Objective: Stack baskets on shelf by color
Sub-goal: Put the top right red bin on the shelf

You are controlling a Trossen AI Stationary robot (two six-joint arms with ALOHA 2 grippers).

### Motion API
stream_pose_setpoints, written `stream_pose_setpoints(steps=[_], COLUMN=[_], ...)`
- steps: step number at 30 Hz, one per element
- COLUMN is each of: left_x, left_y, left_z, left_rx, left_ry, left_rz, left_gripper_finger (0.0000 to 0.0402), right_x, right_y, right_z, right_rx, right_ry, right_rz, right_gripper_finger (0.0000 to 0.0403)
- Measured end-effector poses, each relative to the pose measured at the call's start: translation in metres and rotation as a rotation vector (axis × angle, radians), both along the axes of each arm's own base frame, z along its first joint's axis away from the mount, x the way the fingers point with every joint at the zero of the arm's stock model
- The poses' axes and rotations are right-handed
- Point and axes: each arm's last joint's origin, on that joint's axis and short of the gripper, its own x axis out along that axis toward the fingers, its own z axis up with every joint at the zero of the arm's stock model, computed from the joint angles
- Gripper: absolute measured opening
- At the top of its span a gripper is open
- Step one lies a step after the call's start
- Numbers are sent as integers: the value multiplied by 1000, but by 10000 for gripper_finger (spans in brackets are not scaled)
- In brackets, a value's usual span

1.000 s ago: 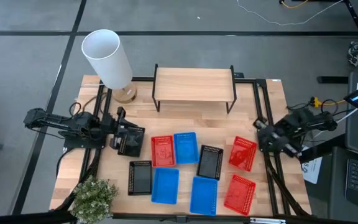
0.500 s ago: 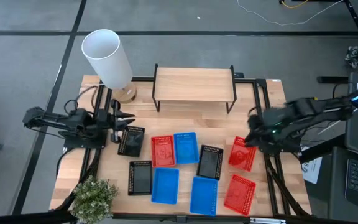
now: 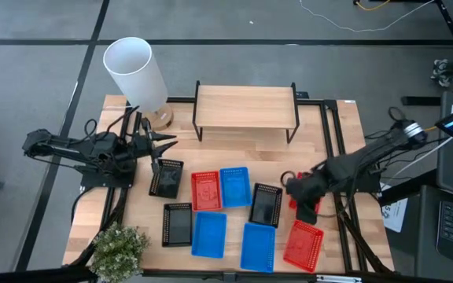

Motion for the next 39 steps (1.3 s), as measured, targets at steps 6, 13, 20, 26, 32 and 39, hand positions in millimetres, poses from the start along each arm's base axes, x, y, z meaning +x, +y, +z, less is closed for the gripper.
stream_pose_setpoints(steps=[6,13,20,26,32,39], left_x=[0,0,0,0,0,0], left_y=[0,0,0,0,0,0], left_z=[3,3,3,3,3,3], left_rx=[-3,-10,-9,-8,-8,-8], left_ry=[-19,-21,-22,-21,-21,-21], left_rz=[1,-1,-6,-6,-6,-5], left_gripper_finger=[69,69,69,69,69,69], right_x=[11,18,24,28,28,41], right_y=[16,24,27,28,23,16], right_z=[-33,-57,-76,-93,-89,-32], right_rx=[-146,-202,-241,-282,-238,-338], right_ry=[108,213,279,343,400,369], right_rz=[11,-6,-27,-76,-159,-190], right_gripper_finger=[103,103,103,92,10,2])
